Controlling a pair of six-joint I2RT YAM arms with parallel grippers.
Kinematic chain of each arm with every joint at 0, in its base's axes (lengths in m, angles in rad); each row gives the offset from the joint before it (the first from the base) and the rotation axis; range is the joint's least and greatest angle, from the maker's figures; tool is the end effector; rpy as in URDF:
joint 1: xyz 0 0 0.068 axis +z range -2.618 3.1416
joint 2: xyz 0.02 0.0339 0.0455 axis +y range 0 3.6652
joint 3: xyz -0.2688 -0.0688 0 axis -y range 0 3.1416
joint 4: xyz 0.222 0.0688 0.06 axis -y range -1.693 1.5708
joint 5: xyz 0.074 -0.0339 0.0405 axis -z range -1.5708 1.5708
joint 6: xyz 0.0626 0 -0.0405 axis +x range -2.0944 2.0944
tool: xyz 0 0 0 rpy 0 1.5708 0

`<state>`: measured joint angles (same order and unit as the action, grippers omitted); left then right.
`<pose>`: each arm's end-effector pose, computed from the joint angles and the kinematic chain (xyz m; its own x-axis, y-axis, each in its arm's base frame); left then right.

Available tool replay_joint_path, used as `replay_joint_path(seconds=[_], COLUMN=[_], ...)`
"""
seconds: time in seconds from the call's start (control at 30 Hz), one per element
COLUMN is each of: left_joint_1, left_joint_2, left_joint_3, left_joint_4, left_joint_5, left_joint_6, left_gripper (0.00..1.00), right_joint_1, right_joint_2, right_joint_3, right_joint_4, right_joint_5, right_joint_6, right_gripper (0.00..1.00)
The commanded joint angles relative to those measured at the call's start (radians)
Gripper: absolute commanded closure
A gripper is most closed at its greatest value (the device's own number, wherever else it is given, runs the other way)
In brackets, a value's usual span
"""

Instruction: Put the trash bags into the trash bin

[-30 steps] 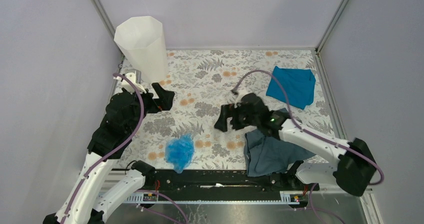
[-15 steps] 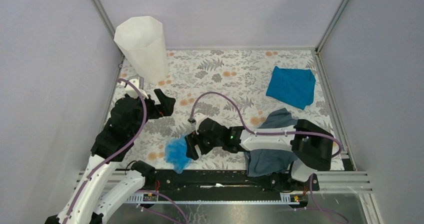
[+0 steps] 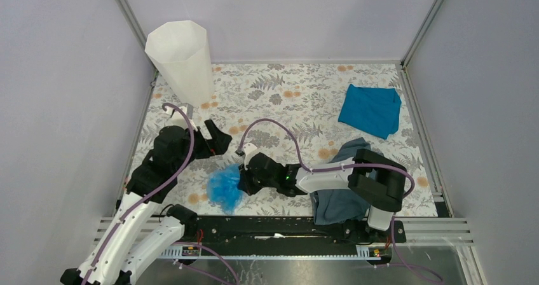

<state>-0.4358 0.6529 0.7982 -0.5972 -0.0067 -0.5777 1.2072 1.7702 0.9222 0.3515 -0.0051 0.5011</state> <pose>0.1274 -0.0589 0.3087 -0.5592 -0.3420 -0.7552 0.1329 0.8622 -0.4888 0.1367 0.3601 0.1851 -0.5983 -0.2216 -0.7700 -0.7397 0.5221 0.4245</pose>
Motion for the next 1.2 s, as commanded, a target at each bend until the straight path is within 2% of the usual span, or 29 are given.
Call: replay_joint_path(seconds=[0.0, 0.17, 0.3, 0.47, 0.6, 0.63, 0.73, 0.8, 0.9, 1.03, 1.17], left_joint_1=[-0.004, -0.004, -0.008, -0.015, -0.028, -0.037, -0.077, -0.107, -0.146, -0.197, -0.220], left_joint_2=[0.010, 0.027, 0.051, 0.112, 0.173, 0.174, 0.160, 0.161, 0.202, 0.277, 0.307], left_joint_3=[-0.099, -0.221, -0.295, -0.363, -0.361, -0.362, -0.384, -0.405, -0.427, -0.407, -0.382], left_joint_4=[0.082, 0.184, 0.282, 0.445, 0.484, 0.493, 0.535, 0.564, 0.621, 0.676, 0.677], left_joint_5=[0.140, 0.243, 0.303, 0.371, 0.396, 0.400, 0.400, 0.403, 0.416, 0.396, 0.336], left_joint_6=[-0.119, -0.220, -0.283, -0.343, -0.346, -0.350, -0.367, -0.383, -0.402, -0.410, -0.389], left_gripper=[0.01, 0.02, 0.07, 0.18, 0.31, 0.31, 0.16, 0.09, 0.08, 0.19, 0.36], right_joint_1=[-0.073, -0.190, -0.219, -0.248, -0.274, -0.290, -0.363, -0.398, -0.418, -0.419, -0.420], right_joint_2=[-0.112, -0.202, -0.270, -0.318, -0.370, -0.385, -0.404, -0.403, -0.403, -0.417, -0.440], right_joint_3=[-0.086, -0.215, -0.293, -0.352, -0.333, -0.332, -0.338, -0.335, -0.321, -0.289, -0.261], right_joint_4=[0.107, 0.183, 0.245, 0.295, 0.183, 0.142, 0.122, 0.126, 0.112, 0.051, -0.036], right_joint_5=[0.014, -0.164, -0.201, -0.234, -0.144, -0.121, -0.157, -0.213, -0.263, -0.288, -0.307], right_joint_6=[-0.092, -0.086, -0.078, -0.058, -0.028, -0.006, 0.070, 0.108, 0.140, 0.152, 0.143], right_gripper=[1.00, 1.00, 1.00, 1.00, 1.00, 1.00, 1.00, 1.00, 1.00, 1.00, 1.00])
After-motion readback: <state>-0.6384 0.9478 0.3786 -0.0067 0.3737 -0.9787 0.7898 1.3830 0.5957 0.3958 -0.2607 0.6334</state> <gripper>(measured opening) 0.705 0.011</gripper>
